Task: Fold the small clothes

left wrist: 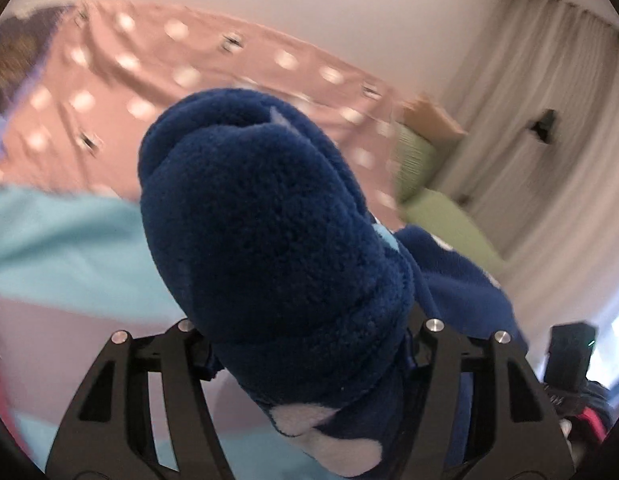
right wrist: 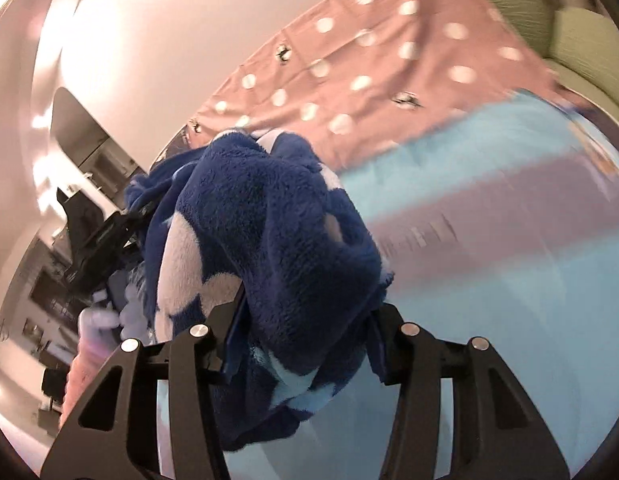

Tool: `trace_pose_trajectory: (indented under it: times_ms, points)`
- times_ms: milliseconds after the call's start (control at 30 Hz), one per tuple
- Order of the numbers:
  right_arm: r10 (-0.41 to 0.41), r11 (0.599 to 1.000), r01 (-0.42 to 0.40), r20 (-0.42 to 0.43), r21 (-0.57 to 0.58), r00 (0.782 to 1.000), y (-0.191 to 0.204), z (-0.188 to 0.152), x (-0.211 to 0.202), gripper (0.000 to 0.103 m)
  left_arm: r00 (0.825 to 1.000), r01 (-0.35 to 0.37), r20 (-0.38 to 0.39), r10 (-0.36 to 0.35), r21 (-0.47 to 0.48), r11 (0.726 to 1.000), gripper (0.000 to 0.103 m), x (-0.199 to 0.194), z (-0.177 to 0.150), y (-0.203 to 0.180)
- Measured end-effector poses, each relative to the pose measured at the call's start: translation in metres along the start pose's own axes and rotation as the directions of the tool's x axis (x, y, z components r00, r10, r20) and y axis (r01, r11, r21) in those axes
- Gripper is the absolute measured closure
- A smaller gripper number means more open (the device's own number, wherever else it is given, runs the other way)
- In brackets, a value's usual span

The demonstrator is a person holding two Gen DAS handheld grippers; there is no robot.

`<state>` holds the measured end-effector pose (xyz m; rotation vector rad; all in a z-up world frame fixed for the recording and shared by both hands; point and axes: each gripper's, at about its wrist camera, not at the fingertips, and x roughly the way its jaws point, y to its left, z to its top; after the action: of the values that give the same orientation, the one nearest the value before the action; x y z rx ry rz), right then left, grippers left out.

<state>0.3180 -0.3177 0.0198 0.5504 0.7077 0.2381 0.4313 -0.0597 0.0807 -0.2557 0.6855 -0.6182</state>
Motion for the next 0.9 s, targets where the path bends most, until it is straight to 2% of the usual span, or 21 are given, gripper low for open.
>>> trace_pose_trajectory:
  times_ms: [33, 67, 167, 233, 267, 300, 333, 367, 400, 433, 467, 533, 567, 600, 667, 700, 733, 800, 833, 867, 900]
  points:
    - [0.003, 1.0, -0.003, -0.007, 0.0, 1.0, -0.004, 0.013, 0.013, 0.052, 0.999, -0.052, 0.014, 0.052, 0.003, 0.999, 0.039, 0.01, 0.016, 0.01]
    - [0.004, 1.0, -0.004, -0.015, 0.002, 1.0, -0.004, 0.032, 0.046, 0.052, 0.995, -0.095, 0.023, 0.095, 0.005, 0.995, 0.038, 0.019, 0.028, 0.02]
    - [0.0, 1.0, 0.0, -0.034, 0.009, 0.999, -0.011, 0.059, 0.109, 0.052, 0.98, -0.193, 0.041, 0.193, -0.007, 0.981, 0.037, 0.041, 0.044, 0.055]
    - [-0.044, 0.999, 0.044, -0.075, -0.003, 0.996, -0.02, 0.061, 0.152, 0.052, 0.961, -0.273, 0.028, 0.274, -0.022, 0.962, 0.032, 0.065, 0.038, 0.083]
    - [-0.106, 0.994, 0.105, -0.098, -0.01, 0.99, -0.028, 0.058, 0.172, 0.048, 0.944, -0.331, 0.0, 0.331, -0.031, 0.943, 0.026, 0.082, 0.029, 0.099]
    - [-0.23, 0.973, 0.229, -0.133, -0.026, 0.964, -0.038, 0.05, 0.194, 0.046, 0.916, -0.399, -0.052, 0.397, -0.036, 0.916, 0.024, 0.098, 0.016, 0.117]
    - [-0.344, 0.939, 0.341, -0.166, -0.047, 0.924, -0.047, 0.038, 0.21, 0.046, 0.886, -0.458, -0.1, 0.452, -0.041, 0.888, 0.023, 0.111, 0.004, 0.132]
    - [-0.387, 0.922, 0.382, -0.186, -0.063, 0.903, -0.052, 0.026, 0.215, 0.046, 0.86, -0.501, -0.14, 0.491, -0.046, 0.864, 0.023, 0.121, -0.011, 0.144]
    - [-0.408, 0.913, 0.399, -0.206, -0.088, 0.889, -0.058, 0.012, 0.22, 0.046, 0.848, -0.517, -0.171, 0.503, -0.052, 0.854, 0.024, 0.127, -0.028, 0.154]
    - [-0.408, 0.913, 0.392, -0.196, -0.116, 0.892, -0.057, 0.002, 0.216, 0.046, 0.847, -0.513, -0.186, 0.497, -0.048, 0.857, 0.025, 0.128, -0.045, 0.161]
    - [-0.4, 0.912, 0.379, -0.14, -0.154, 0.906, -0.049, -0.007, 0.199, 0.046, 0.86, -0.499, -0.151, 0.488, -0.045, 0.865, 0.024, 0.122, -0.053, 0.164]
    - [-0.362, 0.926, 0.344, -0.106, -0.159, 0.926, -0.039, -0.015, 0.171, 0.046, 0.891, -0.449, -0.096, 0.443, -0.048, 0.892, 0.022, 0.101, -0.06, 0.165]
    - [-0.342, 0.929, 0.326, -0.073, -0.174, 0.937, -0.03, -0.023, 0.147, 0.046, 0.893, -0.444, -0.094, 0.44, -0.035, 0.895, 0.019, 0.094, -0.061, 0.164]
    - [-0.337, 0.925, 0.321, -0.046, -0.201, 0.941, -0.022, -0.029, 0.131, 0.046, 0.894, -0.441, -0.092, 0.438, -0.01, 0.898, 0.017, 0.084, -0.066, 0.158]
    - [-0.343, 0.901, 0.338, 0.03, -0.272, 0.939, 0.004, -0.045, 0.1, 0.043, 0.913, -0.4, -0.054, 0.403, 0.07, 0.914, 0.012, 0.056, -0.074, 0.134]
    - [-0.343, 0.884, 0.351, 0.083, -0.308, 0.936, 0.021, -0.058, 0.075, 0.039, 0.921, -0.384, -0.04, 0.388, 0.092, 0.919, 0.007, 0.046, -0.077, 0.128]
    - [-0.341, 0.872, 0.365, 0.133, -0.326, 0.931, 0.037, -0.071, 0.052, 0.036, 0.932, -0.357, -0.018, 0.362, 0.12, 0.926, 0.005, 0.026, -0.087, 0.11]
    - [-0.327, 0.858, 0.391, 0.232, -0.334, 0.916, 0.063, -0.096, 0.006, 0.015, 0.951, -0.308, 0.013, 0.309, 0.152, 0.939, 0.002, -0.006, -0.101, 0.084]
    - [-0.324, 0.852, 0.412, 0.292, -0.324, 0.9, 0.075, -0.111, -0.016, 0.009, 0.955, -0.296, 0.033, 0.294, 0.166, 0.941, 0.002, -0.025, -0.113, 0.068]
    - [-0.329, 0.842, 0.45, 0.378, -0.296, 0.865, 0.086, -0.129, -0.04, 0.001, 0.956, -0.292, 0.039, 0.289, 0.172, 0.941, 0.002, -0.04, -0.123, 0.055]
    - [-0.338, 0.834, 0.485, 0.453, -0.263, 0.825, 0.094, -0.145, -0.056, 0.001, 0.957, -0.291, 0.033, 0.29, 0.172, 0.941, 0.002, -0.052, -0.132, 0.044]
